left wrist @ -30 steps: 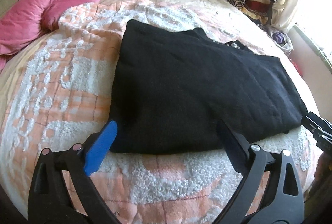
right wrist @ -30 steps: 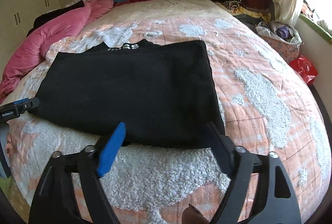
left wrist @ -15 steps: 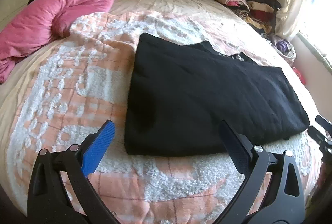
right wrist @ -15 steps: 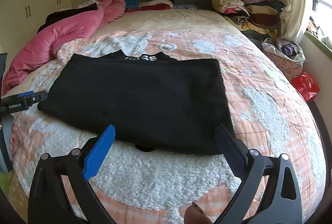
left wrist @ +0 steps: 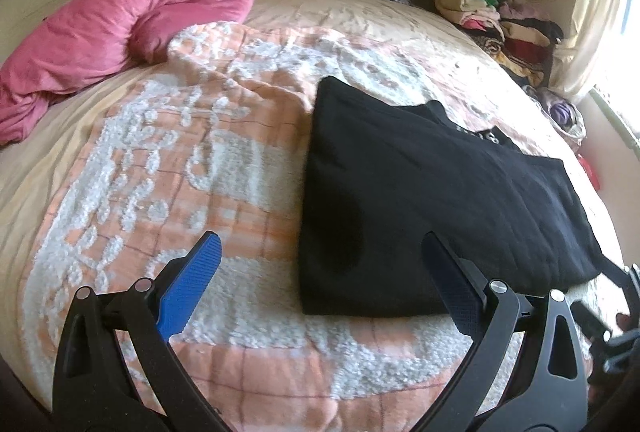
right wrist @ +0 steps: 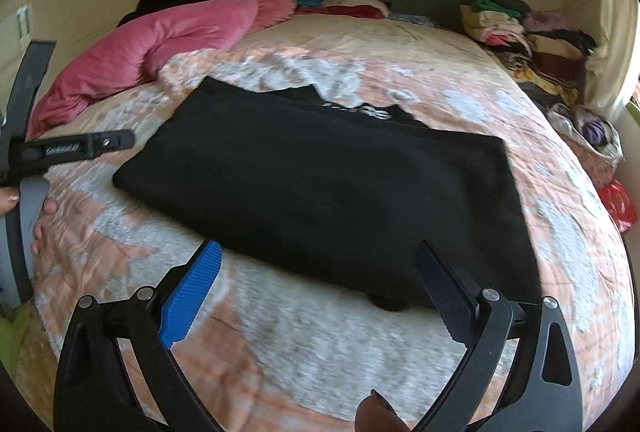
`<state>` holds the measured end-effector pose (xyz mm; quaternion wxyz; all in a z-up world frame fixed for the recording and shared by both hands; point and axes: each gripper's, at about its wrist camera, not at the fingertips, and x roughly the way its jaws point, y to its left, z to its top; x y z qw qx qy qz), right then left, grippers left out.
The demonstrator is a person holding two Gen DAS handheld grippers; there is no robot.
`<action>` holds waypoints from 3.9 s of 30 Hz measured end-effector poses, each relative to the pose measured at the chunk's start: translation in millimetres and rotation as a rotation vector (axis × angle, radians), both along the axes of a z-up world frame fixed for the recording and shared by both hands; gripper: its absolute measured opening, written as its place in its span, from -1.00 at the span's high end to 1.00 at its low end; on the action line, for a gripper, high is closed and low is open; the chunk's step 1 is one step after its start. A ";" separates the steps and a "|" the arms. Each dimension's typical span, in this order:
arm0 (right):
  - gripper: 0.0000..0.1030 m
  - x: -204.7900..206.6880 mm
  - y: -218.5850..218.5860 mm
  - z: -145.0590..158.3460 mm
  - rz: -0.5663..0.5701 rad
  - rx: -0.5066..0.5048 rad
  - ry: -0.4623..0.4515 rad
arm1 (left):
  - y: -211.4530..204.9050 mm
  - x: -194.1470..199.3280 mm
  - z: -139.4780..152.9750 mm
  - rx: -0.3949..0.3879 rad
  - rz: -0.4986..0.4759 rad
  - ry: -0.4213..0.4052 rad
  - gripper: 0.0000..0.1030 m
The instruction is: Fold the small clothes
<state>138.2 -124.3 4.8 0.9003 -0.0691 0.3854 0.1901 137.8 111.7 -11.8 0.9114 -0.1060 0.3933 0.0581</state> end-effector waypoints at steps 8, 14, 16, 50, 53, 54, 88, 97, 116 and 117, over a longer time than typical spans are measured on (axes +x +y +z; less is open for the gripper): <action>-0.88 1.1 58.6 -3.6 0.135 -0.041 -0.022 | 18.9 4.9 2.7 0.006 0.052 -0.008 -0.82; -0.89 4.5 101.8 -12.3 0.220 -0.099 -0.038 | 30.4 12.2 4.1 0.024 0.077 -0.003 -0.82; -0.89 6.4 114.9 -16.1 0.240 -0.125 -0.045 | 30.7 17.3 5.5 0.045 0.074 0.004 -0.82; 0.76 29.3 149.0 -8.6 0.198 -0.140 -0.277 | 36.5 127.2 -4.0 -0.170 -0.020 0.157 -0.82; 0.80 25.9 133.6 0.3 0.169 -0.098 -0.293 | 22.7 127.8 1.5 -0.224 -0.061 0.126 -0.82; 0.81 24.1 128.2 3.4 0.158 -0.086 -0.301 | 18.9 127.4 3.8 -0.232 -0.073 0.115 -0.82; 0.87 -18.1 -37.0 26.1 -0.160 0.151 -0.336 | -200.7 132.6 70.0 -0.093 -0.380 0.041 0.59; 0.87 -23.8 -62.4 9.0 -0.208 0.187 -0.273 | -241.6 141.7 48.7 -0.094 -0.414 0.095 0.59; 0.80 -2.9 -137.4 -44.8 -0.295 0.516 0.064 | -278.2 160.1 6.4 -0.316 -0.484 0.150 -0.39; 0.69 -0.3 -142.0 -45.5 -0.293 0.536 0.084 | -274.1 157.1 9.4 -0.314 -0.480 0.134 -0.39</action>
